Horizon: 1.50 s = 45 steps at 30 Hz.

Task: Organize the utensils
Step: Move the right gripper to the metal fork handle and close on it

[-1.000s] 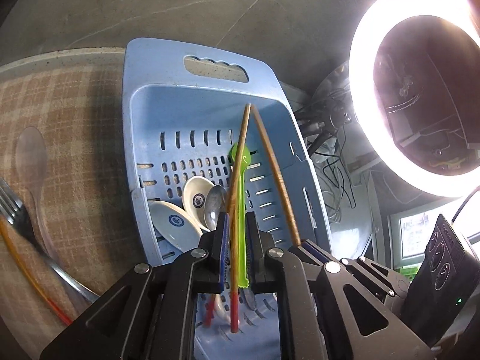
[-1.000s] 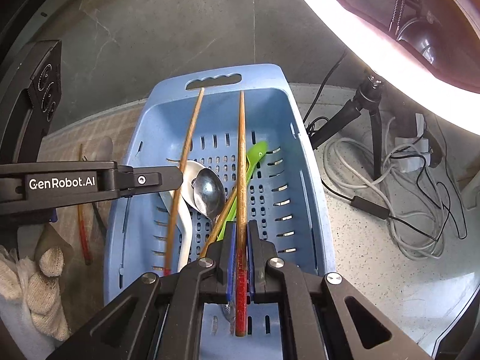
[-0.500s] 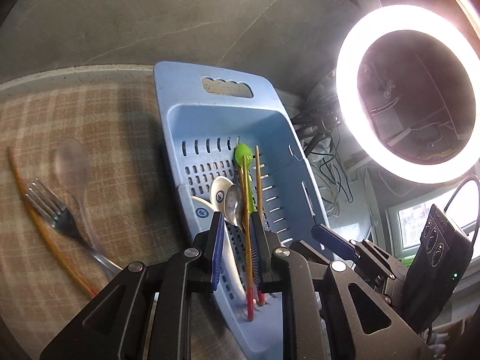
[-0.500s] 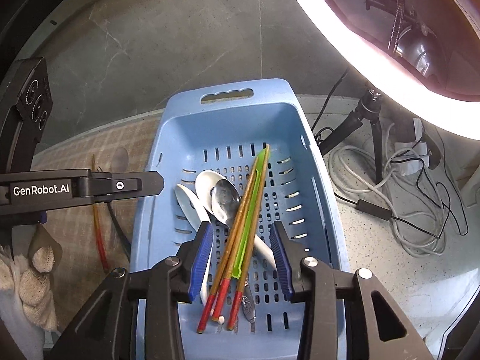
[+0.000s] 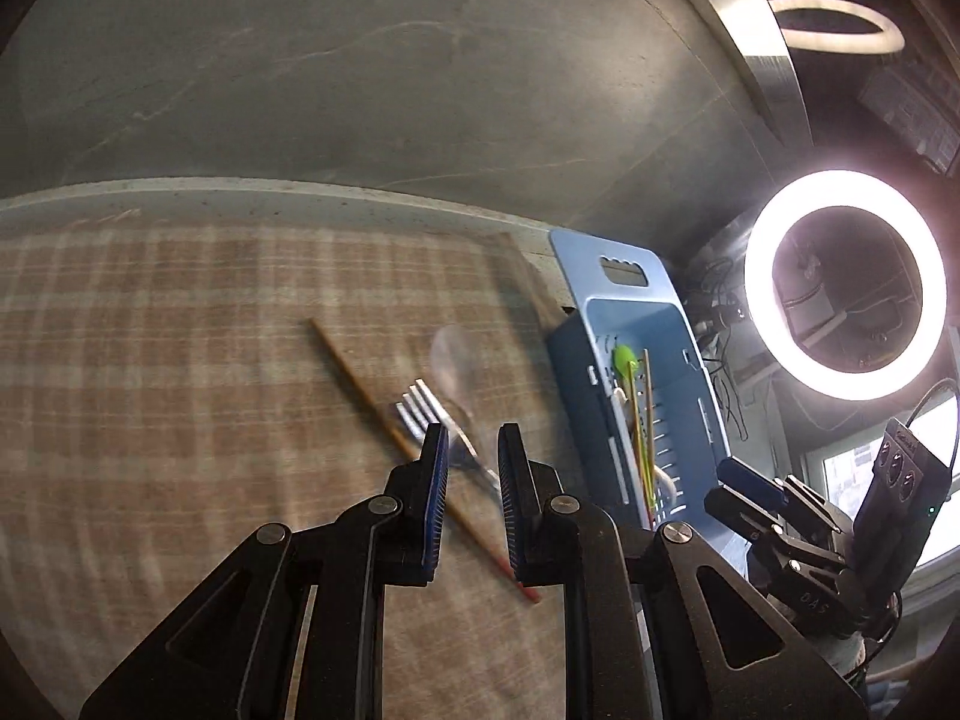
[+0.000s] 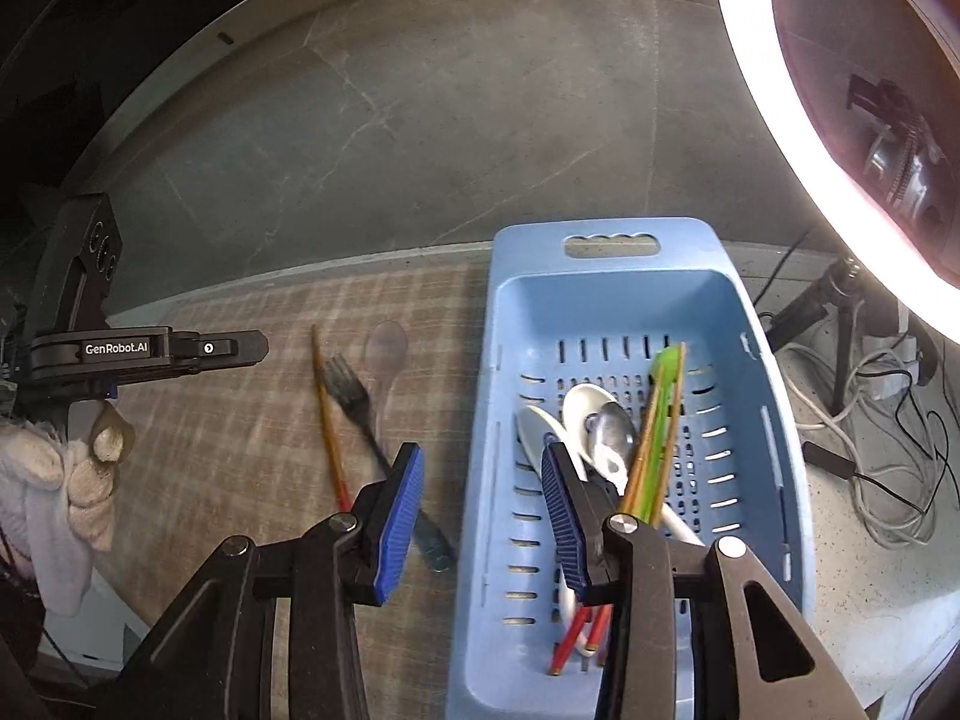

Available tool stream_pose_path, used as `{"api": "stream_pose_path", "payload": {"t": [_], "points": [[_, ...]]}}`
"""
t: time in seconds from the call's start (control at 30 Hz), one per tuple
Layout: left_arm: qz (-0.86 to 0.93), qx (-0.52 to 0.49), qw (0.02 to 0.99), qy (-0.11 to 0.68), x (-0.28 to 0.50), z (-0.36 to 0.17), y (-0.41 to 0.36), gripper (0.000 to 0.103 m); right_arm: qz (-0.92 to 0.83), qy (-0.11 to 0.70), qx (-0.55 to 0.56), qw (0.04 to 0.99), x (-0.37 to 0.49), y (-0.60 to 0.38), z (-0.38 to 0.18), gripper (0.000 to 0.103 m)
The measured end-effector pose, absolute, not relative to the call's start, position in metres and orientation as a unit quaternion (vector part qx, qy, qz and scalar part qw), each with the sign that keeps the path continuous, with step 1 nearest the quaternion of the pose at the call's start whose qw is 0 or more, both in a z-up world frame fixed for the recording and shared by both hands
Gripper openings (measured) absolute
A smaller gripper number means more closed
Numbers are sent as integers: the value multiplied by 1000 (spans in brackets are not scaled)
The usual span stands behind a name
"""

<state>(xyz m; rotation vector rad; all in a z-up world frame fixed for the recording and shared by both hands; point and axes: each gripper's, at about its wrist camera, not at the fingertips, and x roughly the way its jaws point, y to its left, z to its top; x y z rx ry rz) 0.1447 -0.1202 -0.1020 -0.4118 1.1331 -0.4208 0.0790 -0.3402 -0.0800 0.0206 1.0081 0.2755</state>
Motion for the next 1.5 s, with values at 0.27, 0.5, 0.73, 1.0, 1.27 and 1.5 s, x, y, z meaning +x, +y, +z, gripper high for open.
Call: {"api": "stream_pose_path", "payload": {"t": [0.27, 0.5, 0.73, 1.0, 1.27, 1.5], "points": [[-174, -210, 794, 543, 137, -121, -83, 15, 146, 547, -44, 823, 105, -278, -121, 33], [-171, -216, 790, 548, 134, -127, -69, 15, 136, 576, -84, 802, 123, -248, -150, 32], [-178, -203, 793, 547, 145, -125, -68, 15, 123, 591, -92, 792, 131, -248, -166, 28], [-223, -160, 783, 558, 179, -136, -111, 15, 120, 596, -96, 788, 130, -247, -176, 28], [-251, -87, 775, 573, 202, -148, -150, 15, 123, 597, -94, 787, 127, -246, -176, 24], [-274, -68, 764, 580, 206, -155, -171, 15, 129, 599, -98, 784, 133, -249, -178, 23]]}}
